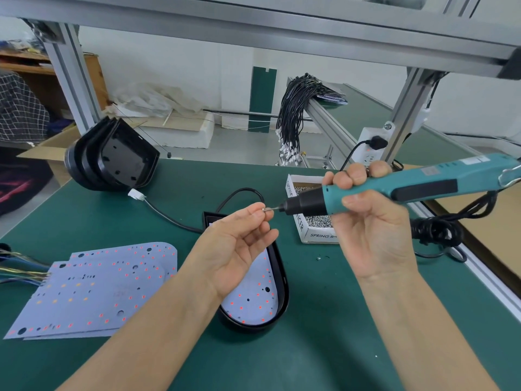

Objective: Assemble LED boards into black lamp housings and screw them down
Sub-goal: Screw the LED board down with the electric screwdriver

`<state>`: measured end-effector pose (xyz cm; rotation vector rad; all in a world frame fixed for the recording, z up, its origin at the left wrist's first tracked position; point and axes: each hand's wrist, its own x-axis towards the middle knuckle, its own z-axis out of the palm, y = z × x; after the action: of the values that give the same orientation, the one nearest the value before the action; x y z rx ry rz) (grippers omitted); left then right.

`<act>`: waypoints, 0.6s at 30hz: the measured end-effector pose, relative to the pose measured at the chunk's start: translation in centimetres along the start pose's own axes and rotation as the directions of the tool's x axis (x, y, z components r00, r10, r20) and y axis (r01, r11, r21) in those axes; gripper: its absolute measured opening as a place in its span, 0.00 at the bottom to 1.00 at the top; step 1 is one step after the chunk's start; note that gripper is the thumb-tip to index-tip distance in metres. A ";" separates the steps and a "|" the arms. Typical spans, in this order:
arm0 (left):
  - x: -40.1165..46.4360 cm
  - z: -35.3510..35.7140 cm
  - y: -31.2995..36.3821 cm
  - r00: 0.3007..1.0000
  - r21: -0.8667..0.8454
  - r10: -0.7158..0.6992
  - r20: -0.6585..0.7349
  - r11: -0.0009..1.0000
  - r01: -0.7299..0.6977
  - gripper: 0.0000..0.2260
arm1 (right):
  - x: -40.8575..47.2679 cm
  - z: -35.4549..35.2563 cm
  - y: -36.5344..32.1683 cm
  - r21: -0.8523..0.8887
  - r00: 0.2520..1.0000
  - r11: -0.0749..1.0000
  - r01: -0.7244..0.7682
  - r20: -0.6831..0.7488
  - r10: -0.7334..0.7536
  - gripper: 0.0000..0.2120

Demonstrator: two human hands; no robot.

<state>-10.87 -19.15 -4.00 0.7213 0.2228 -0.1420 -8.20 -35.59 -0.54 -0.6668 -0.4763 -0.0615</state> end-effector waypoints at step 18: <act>0.1 0.0 -0.3 0.992 0.076 0.112 -0.058 0.991 -0.107 0.06 | 0.0 -0.4 0.1 -0.030 1.000 0.999 0.010 -0.004 -0.010 0.21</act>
<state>-10.80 -19.39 -4.20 0.8097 0.2374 -0.0231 -8.03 -35.74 -0.82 -0.6938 -0.4758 -0.0798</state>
